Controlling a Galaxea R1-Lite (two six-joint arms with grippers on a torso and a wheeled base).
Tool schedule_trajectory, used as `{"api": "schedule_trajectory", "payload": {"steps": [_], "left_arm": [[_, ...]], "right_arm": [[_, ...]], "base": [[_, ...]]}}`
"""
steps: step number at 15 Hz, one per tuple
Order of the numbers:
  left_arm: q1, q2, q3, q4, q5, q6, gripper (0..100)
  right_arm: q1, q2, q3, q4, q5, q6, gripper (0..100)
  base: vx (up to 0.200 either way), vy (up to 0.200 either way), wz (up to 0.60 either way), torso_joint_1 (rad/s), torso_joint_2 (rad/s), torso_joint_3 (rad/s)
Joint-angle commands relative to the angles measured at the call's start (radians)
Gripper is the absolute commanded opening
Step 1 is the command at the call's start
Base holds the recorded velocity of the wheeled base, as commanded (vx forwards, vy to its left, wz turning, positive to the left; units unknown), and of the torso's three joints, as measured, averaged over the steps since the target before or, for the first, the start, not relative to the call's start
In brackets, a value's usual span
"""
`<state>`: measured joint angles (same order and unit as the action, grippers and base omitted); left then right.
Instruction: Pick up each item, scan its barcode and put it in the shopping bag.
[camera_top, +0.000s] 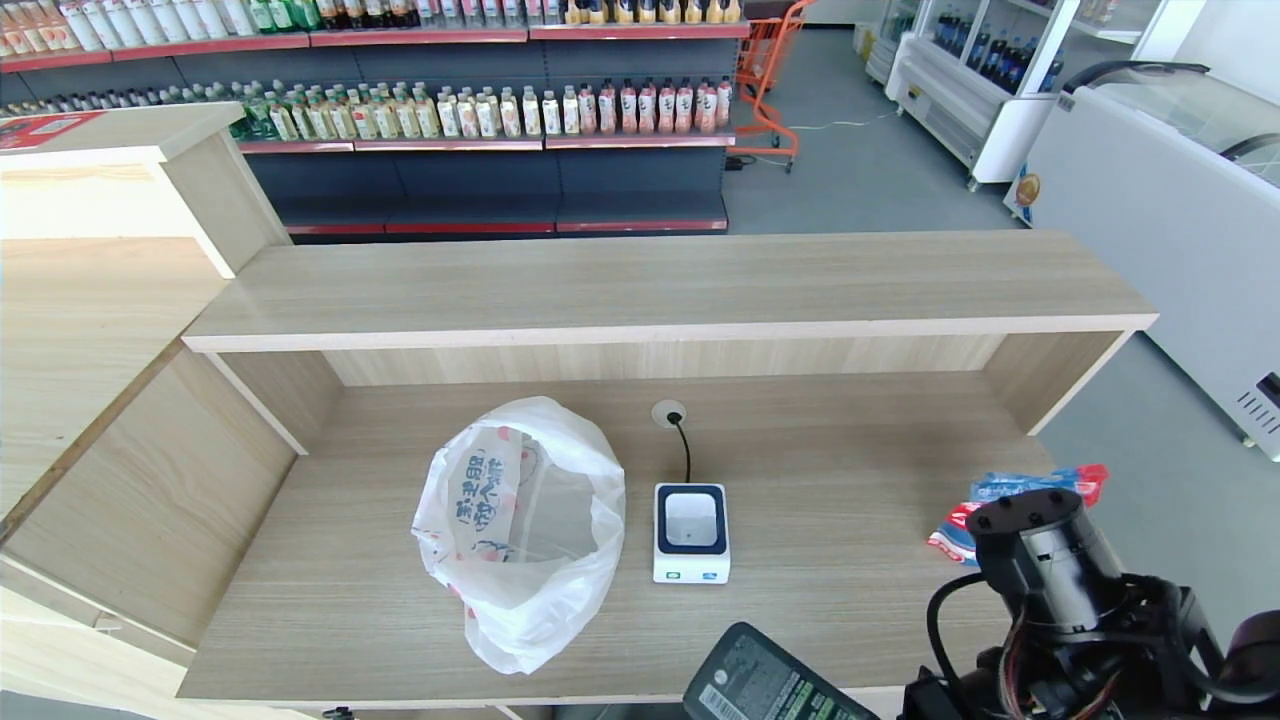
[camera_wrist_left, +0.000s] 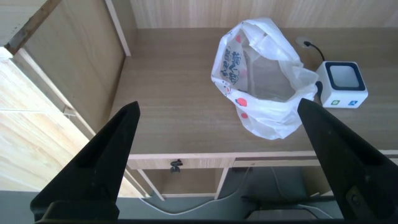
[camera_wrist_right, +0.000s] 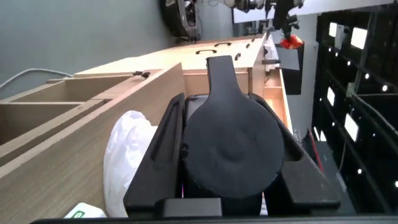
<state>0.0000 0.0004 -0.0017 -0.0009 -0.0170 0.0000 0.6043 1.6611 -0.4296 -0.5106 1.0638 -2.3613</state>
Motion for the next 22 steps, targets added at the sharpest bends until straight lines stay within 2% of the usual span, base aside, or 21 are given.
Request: {"api": "schedule_trajectory", "payload": {"steps": [1,3,5,8,9,10,11,14,17,19,22], "left_arm": [[0.0,0.0,0.0,-0.001,0.0,0.0,100],[0.0,0.0,0.0,0.001,0.0,0.0,100],[0.0,0.0,0.0,-0.001,0.0,0.0,100],[0.0,0.0,0.0,0.001,0.0,0.002,100],[0.0,0.0,0.0,-0.001,0.0,0.0,100],[0.0,0.0,0.0,-0.001,0.0,0.0,100],[0.0,0.0,0.0,-0.001,0.0,0.0,100],[0.0,0.0,0.0,-0.001,0.0,0.0,100],[0.0,0.0,0.0,-0.001,0.0,0.0,100],[0.0,0.0,0.0,0.001,0.0,0.0,100],[0.0,0.0,0.0,-0.001,0.0,0.0,100]], "right_arm": [[-0.011,-0.064,-0.138,0.001,-0.081,0.28,0],[-0.097,-0.202,-0.152,-0.066,-0.193,0.554,0],[-0.208,-0.308,-0.052,-0.086,-0.2,0.85,0],[-0.397,-0.369,-0.032,-0.117,-0.196,1.246,0],[-0.423,-0.368,-0.026,-0.138,-0.191,1.334,0],[-0.457,-0.345,0.003,-0.218,-0.189,1.623,0],[-0.466,-0.31,0.022,-0.275,-0.191,1.795,0],[-0.483,-0.145,0.009,-0.396,-0.191,2.153,0],[-0.498,0.045,-0.089,-0.408,-0.191,2.314,0],[-0.492,0.181,-0.172,-0.408,-0.191,2.372,0],[-0.451,0.345,-0.27,-0.407,-0.196,2.372,0]], "base": [[0.0,0.0,0.0,0.0,0.0,0.0],[0.0,0.0,0.0,0.0,0.0,0.0],[0.0,0.0,0.0,0.0,0.0,0.0],[0.0,0.0,0.0,0.0,0.0,0.0],[0.0,0.0,0.0,0.0,0.0,0.0],[0.0,0.0,0.0,0.0,0.0,0.0],[0.0,0.0,0.0,0.0,0.0,0.0],[0.0,0.0,0.0,0.0,0.0,0.0],[0.0,0.0,0.0,0.0,0.0,0.0],[0.0,0.0,0.0,0.0,0.0,0.0],[0.0,0.0,0.0,0.0,0.0,0.0]]}}
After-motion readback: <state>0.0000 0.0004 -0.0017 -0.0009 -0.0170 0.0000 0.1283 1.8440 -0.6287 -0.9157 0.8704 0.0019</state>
